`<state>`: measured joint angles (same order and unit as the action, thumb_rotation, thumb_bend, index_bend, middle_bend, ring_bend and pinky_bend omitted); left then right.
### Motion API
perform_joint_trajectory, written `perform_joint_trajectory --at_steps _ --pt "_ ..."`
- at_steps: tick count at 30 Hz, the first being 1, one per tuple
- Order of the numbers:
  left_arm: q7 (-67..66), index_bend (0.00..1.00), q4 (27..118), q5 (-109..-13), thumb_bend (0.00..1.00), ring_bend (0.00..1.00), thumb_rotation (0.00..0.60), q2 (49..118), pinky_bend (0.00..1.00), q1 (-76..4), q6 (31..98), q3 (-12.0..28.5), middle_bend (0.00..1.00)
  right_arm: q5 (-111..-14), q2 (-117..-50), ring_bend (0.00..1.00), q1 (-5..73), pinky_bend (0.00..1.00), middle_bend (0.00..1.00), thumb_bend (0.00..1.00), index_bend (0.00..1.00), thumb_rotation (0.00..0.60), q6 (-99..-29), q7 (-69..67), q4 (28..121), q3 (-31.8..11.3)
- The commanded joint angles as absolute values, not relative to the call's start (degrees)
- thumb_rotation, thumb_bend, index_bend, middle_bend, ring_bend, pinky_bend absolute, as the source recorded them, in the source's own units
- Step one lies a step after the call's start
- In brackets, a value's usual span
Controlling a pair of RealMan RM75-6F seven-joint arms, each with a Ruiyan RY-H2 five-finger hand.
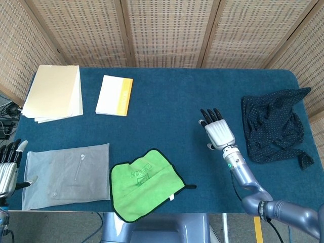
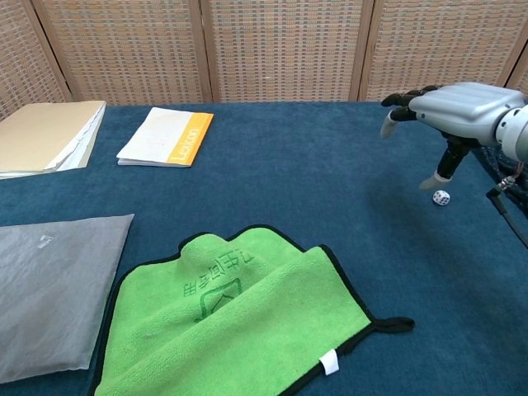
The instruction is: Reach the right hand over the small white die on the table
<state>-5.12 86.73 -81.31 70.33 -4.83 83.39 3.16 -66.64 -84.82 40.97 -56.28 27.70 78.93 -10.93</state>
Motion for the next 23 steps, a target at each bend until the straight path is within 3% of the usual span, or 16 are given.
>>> perform_joint_trajectory --at_steps 1,10,16,23 --pt "-4.9 0.00 86.7 -81.3 0.00 0.00 0.600 70.2 0.00 -4.7 83.6 3.2 0.00 -66.9 -83.8 0.00 39.8 0.00 0.00 0.30 0.24 0.600 -57.5 26.9 79.7 -10.4" --pt "-4.5 0.00 86.7 -81.3 0.00 0.00 0.600 70.1 0.00 -4.5 84.0 3.3 0.00 -75.5 -78.2 0.00 29.3 0.00 0.00 0.29 0.10 0.600 -71.3 16.8 85.5 -5.1" --pt "-5.1 0.00 86.8 -81.9 0.00 0.00 0.600 70.1 0.00 -4.3 84.4 3.0 0.00 -80.4 -75.8 0.00 22.1 0.00 0.00 0.24 0.01 0.600 -79.8 10.4 84.8 -0.8" --pt "-5.6 0.00 87.1 -82.0 0.00 0.00 0.600 70.1 0.00 -3.9 85.6 3.2 0.00 -85.3 -75.3 0.00 16.0 0.00 0.00 0.22 0.00 0.600 -86.9 7.1 82.0 2.9"
